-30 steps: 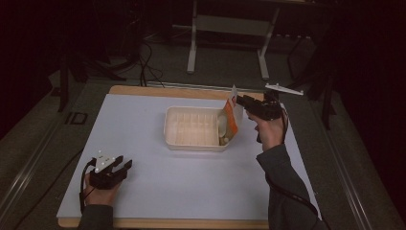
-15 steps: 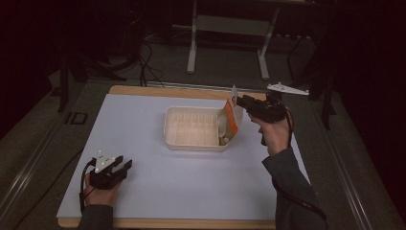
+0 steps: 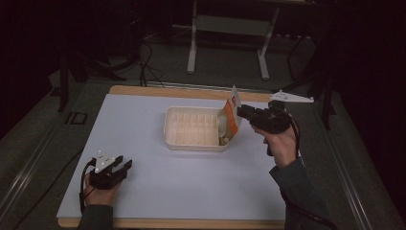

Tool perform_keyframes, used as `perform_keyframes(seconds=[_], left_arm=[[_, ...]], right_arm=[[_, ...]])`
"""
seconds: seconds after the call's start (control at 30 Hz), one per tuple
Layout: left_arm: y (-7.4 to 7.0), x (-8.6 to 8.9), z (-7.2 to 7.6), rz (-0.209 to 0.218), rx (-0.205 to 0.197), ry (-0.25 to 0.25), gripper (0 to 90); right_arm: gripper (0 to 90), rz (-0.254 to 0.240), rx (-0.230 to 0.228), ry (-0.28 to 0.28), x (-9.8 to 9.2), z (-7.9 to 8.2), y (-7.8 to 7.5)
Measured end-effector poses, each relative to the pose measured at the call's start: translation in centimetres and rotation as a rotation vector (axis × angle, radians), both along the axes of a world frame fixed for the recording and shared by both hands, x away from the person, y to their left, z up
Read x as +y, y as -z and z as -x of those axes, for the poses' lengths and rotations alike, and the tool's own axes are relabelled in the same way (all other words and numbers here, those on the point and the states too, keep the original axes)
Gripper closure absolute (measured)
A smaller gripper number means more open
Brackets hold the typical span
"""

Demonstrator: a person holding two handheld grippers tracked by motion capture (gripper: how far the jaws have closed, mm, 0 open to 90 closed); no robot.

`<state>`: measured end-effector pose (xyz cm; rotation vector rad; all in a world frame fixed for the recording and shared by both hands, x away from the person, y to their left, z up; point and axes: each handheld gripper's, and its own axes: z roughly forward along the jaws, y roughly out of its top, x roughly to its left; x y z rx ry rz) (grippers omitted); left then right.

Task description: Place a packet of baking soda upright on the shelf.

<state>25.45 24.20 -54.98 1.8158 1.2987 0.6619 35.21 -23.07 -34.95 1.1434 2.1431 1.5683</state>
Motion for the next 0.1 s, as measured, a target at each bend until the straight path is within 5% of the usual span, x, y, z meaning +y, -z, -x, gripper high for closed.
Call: perform_keyframes(seconds=[0.1], left_arm=[[0.00,-0.02,0.00,-0.002,-0.001,-0.002,57.0]], right_arm=[[71.0,-0.003,0.005,-0.005,-0.53,0.89,0.27]])
